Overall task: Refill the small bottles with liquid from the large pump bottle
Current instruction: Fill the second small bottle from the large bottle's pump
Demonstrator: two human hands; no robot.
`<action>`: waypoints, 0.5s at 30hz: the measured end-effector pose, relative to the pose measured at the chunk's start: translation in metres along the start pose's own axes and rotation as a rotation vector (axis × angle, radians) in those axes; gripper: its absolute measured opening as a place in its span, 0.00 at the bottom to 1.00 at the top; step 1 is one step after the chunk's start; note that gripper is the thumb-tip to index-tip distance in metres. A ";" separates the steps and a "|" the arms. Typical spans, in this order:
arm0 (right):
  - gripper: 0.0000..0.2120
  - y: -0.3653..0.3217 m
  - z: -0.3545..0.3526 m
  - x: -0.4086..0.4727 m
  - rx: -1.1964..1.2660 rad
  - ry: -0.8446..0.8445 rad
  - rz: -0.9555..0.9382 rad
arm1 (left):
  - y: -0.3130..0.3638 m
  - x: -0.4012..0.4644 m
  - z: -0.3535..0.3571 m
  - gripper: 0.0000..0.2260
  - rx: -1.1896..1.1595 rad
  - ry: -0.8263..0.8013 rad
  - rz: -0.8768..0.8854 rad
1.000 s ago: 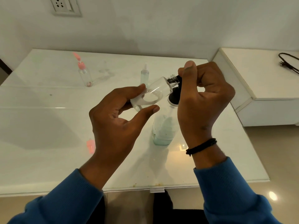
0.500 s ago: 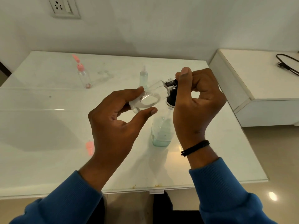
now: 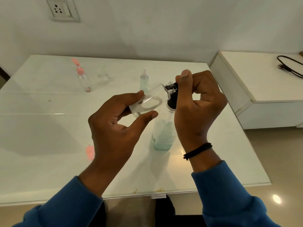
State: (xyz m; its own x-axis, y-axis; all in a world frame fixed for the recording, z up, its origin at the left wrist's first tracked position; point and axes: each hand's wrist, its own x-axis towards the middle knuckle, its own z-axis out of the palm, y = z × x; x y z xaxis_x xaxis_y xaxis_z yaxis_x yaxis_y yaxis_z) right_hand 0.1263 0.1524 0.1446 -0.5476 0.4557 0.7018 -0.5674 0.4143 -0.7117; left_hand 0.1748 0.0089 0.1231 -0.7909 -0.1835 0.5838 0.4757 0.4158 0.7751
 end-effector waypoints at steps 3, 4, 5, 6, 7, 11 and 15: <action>0.16 -0.001 -0.001 0.003 -0.010 0.002 -0.019 | 0.001 0.000 0.000 0.19 -0.001 0.006 -0.002; 0.16 -0.001 0.000 0.002 -0.011 0.004 -0.018 | 0.001 0.000 0.000 0.19 0.003 0.007 -0.001; 0.16 -0.001 0.000 0.001 -0.010 0.005 -0.015 | 0.000 0.000 0.000 0.19 0.007 0.005 0.002; 0.16 0.000 0.000 0.000 -0.008 0.005 -0.011 | 0.000 0.000 0.000 0.20 0.010 0.003 0.002; 0.16 0.000 0.001 -0.002 -0.004 0.004 -0.008 | -0.001 0.000 -0.001 0.20 0.009 0.002 0.000; 0.16 0.000 0.000 0.001 -0.006 -0.004 -0.005 | 0.000 0.000 0.000 0.20 0.000 0.009 -0.009; 0.15 0.000 -0.001 0.002 -0.021 0.009 -0.018 | 0.000 -0.001 0.000 0.19 -0.001 0.003 -0.004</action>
State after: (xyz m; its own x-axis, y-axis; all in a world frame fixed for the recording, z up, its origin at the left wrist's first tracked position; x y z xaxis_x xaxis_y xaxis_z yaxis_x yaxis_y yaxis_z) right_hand 0.1258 0.1540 0.1461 -0.5320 0.4550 0.7141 -0.5641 0.4386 -0.6996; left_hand 0.1751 0.0088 0.1225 -0.7918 -0.1880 0.5811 0.4725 0.4141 0.7779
